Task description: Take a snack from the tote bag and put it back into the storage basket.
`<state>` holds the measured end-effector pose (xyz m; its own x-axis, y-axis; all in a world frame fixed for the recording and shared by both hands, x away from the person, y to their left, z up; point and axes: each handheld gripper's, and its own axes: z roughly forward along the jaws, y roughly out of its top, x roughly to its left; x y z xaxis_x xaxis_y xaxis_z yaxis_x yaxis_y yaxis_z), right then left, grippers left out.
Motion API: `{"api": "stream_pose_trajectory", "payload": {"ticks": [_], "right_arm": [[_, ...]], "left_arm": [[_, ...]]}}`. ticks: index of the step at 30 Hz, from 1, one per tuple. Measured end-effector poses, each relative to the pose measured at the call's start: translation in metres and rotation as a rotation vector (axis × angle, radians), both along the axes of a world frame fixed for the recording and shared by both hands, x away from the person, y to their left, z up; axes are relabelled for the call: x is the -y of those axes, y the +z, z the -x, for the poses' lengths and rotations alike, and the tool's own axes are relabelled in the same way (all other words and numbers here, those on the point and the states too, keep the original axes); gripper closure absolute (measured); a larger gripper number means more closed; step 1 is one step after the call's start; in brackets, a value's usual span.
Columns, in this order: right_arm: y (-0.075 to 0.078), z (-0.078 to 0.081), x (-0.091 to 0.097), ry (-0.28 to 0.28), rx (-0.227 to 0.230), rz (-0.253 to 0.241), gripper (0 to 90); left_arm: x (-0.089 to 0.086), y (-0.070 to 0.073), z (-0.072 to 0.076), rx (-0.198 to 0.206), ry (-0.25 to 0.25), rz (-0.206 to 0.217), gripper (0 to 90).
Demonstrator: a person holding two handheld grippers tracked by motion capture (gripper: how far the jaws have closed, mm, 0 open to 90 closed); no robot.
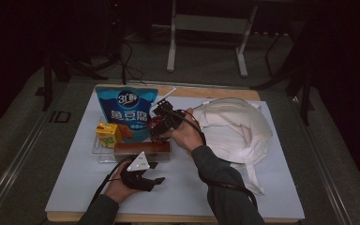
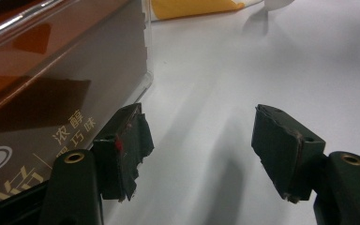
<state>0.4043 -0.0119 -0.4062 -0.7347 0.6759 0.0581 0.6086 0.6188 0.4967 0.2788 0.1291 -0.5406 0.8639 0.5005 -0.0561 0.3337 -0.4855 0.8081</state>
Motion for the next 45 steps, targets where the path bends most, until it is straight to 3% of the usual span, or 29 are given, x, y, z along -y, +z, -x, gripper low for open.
{"api": "stream_pose_trajectory", "payload": {"ticks": [20,45], "right_arm": [[-0.012,-0.012,0.002,-0.059,0.039,0.004,25.8],[-0.023,-0.006,-0.003,-0.058,0.011,0.042,25.8]], "left_arm": [[0.0,0.0,0.0,0.002,-0.001,-0.003,34.7],[0.0,0.0,0.0,0.005,-0.001,-0.004,34.7]]}}
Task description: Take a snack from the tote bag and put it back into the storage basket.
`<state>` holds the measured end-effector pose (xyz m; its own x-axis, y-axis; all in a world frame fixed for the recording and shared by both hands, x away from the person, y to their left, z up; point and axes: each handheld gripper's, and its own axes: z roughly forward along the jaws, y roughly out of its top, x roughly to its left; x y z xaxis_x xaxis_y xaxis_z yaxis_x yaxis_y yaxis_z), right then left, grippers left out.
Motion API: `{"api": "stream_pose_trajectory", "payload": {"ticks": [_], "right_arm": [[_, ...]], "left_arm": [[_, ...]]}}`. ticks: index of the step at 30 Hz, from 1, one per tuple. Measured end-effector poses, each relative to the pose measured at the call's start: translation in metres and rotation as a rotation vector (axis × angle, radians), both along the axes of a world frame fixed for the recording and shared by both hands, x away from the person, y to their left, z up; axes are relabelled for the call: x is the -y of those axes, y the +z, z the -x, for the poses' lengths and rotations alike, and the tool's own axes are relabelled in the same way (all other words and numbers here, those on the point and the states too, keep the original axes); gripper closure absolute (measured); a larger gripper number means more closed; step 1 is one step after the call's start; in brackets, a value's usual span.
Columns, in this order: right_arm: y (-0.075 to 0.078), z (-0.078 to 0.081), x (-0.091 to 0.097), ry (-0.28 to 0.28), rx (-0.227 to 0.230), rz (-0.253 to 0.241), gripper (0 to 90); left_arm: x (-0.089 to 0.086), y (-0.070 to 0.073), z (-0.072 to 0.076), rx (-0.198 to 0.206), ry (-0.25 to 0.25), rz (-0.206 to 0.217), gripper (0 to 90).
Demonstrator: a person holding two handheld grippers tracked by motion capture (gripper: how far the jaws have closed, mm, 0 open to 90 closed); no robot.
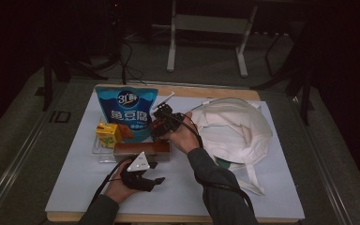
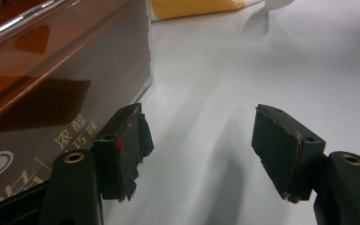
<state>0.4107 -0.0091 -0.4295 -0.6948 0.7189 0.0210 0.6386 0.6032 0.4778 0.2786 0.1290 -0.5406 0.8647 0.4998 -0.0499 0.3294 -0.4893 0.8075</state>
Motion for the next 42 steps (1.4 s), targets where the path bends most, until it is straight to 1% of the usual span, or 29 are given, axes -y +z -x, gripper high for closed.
{"api": "stream_pose_trajectory", "payload": {"ticks": [5,9,20,25,30,31,33,35,42], "right_arm": [[-0.003,0.0,-0.001,-0.004,-0.011,0.016,25.8],[-0.004,0.001,-0.001,-0.002,-0.011,0.023,25.7],[-0.005,0.0,-0.002,-0.006,-0.022,0.029,25.6],[-0.005,0.0,-0.001,0.004,-0.019,0.029,25.5],[-0.005,0.0,0.001,0.006,-0.023,0.021,25.6],[-0.004,0.0,0.001,0.008,-0.024,0.012,28.1],[0.0,0.0,0.003,0.016,-0.03,-0.013,28.4],[0.002,0.001,0.002,0.019,-0.025,-0.007,28.4],[0.007,0.002,0.003,0.028,-0.018,-0.016,28.8]], "left_arm": [[0.0,0.0,0.0,0.0,0.0,0.001,34.8],[0.0,0.0,0.0,0.0,0.0,0.0,34.7],[0.0,0.0,0.0,0.001,0.0,-0.002,34.7],[0.0,0.0,0.0,0.001,0.0,-0.003,34.7],[0.0,0.0,0.0,0.001,0.0,-0.002,34.7],[0.0,0.0,0.0,0.001,0.0,-0.002,34.7],[0.0,0.0,0.0,0.001,0.0,-0.003,34.5],[0.0,0.0,0.0,0.001,0.0,-0.004,34.5],[0.0,0.0,0.0,-0.001,-0.001,-0.004,34.5]]}}
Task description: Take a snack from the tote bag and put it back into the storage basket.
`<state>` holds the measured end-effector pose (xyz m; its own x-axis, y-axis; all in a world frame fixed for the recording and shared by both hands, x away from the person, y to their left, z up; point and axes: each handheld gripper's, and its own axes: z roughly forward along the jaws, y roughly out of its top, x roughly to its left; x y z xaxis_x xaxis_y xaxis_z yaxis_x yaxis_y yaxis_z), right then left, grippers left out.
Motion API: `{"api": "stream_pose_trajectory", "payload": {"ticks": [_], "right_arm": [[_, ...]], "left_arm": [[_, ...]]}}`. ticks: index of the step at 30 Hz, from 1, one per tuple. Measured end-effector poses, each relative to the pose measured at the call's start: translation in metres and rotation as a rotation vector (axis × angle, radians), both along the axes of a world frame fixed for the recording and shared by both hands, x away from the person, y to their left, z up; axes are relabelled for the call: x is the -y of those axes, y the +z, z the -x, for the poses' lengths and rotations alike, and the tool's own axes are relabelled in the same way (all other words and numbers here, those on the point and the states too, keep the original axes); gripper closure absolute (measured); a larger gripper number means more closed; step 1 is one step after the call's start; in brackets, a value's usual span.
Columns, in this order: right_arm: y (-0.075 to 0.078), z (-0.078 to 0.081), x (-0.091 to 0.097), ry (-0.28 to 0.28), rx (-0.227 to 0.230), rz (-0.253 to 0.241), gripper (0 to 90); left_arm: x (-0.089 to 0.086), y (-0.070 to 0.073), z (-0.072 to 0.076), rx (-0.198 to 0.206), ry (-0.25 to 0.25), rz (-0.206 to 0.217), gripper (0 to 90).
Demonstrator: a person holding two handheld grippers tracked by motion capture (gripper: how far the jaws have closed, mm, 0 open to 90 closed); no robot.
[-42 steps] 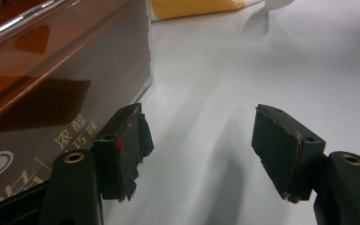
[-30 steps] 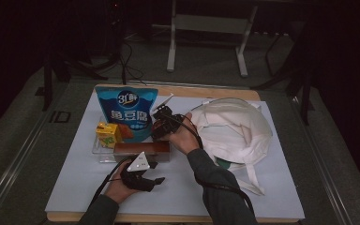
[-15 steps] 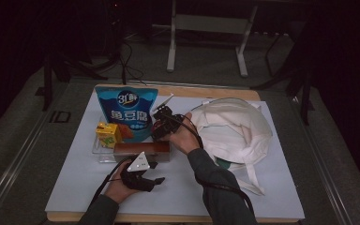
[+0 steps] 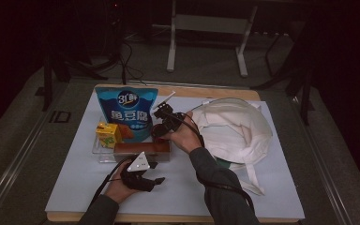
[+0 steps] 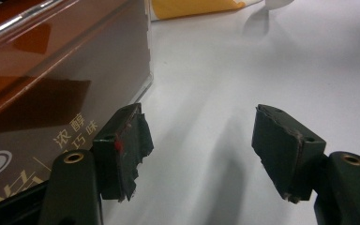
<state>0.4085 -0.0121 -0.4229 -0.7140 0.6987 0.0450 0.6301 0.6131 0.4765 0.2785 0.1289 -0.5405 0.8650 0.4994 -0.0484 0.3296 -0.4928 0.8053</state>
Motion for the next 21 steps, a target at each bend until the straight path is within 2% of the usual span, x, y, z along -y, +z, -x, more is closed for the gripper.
{"api": "stream_pose_trajectory", "payload": {"ticks": [21], "right_arm": [[0.01,0.0,0.018,-0.015,0.004,-0.026,32.2]], "left_arm": [[0.0,0.0,0.0,-0.002,0.002,0.002,34.5]]}}
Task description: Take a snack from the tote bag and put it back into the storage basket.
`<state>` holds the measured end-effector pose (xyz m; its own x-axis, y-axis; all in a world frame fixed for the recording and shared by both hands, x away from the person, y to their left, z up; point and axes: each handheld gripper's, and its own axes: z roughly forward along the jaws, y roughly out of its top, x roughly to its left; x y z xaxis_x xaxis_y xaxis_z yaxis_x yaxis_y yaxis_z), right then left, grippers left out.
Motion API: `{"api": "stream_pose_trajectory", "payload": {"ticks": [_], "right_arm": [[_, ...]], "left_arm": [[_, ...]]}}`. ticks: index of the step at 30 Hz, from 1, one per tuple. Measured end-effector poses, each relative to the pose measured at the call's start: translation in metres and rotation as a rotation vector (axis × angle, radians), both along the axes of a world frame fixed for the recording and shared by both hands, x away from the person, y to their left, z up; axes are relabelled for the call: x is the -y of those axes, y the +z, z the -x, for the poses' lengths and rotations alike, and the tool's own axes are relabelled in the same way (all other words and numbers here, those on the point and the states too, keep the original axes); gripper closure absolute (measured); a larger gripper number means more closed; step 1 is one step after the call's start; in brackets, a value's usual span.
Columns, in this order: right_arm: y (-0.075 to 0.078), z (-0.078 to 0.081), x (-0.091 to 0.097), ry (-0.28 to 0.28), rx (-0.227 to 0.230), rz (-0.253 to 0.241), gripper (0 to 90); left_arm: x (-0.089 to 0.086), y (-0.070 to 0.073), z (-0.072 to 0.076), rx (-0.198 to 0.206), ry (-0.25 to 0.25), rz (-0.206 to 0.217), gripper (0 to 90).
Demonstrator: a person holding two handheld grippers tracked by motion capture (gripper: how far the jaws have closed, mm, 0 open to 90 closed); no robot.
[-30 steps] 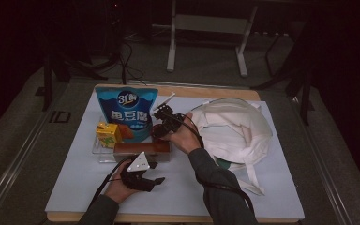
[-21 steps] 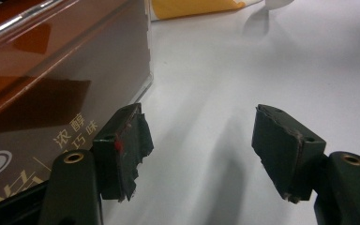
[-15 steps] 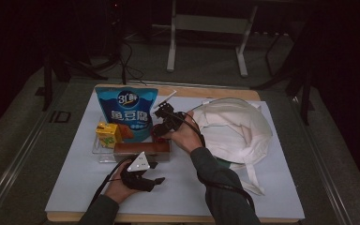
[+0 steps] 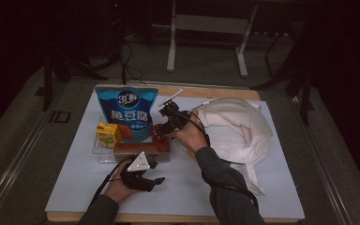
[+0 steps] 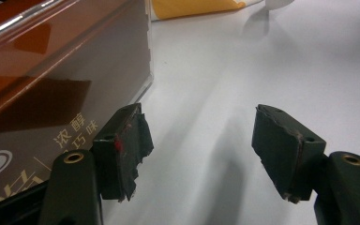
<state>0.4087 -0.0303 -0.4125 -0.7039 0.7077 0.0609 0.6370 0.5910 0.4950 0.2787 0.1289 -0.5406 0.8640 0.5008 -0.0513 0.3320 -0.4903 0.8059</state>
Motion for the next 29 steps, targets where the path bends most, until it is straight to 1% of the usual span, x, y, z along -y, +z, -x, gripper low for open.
{"api": "stream_pose_trajectory", "payload": {"ticks": [8,14,21,22,24,27,29], "right_arm": [[0.005,0.0,0.017,-0.02,0.008,-0.001,32.6],[0.005,0.0,0.031,-0.034,0.008,-0.004,34.8],[0.005,0.003,0.049,-0.051,0.019,-0.016,36.7],[0.005,0.003,0.049,-0.051,0.019,-0.016,36.7],[0.005,0.004,0.058,-0.064,0.024,-0.017,36.7],[0.004,0.006,0.067,-0.075,0.024,-0.032,36.8],[0.003,0.008,0.074,-0.082,0.028,-0.033,36.8]], "left_arm": [[0.0,0.0,0.0,-0.002,0.002,0.001,34.5],[0.0,0.0,0.0,-0.004,0.004,0.002,34.5],[0.0,0.0,0.0,-0.005,0.004,0.001,34.5],[0.0,0.0,0.0,-0.005,0.004,0.001,34.5],[0.0,0.0,-0.001,-0.004,0.005,-0.002,34.5],[0.0,0.0,-0.001,-0.004,0.004,-0.002,34.5],[0.0,0.0,-0.001,-0.004,0.005,-0.003,34.5]]}}
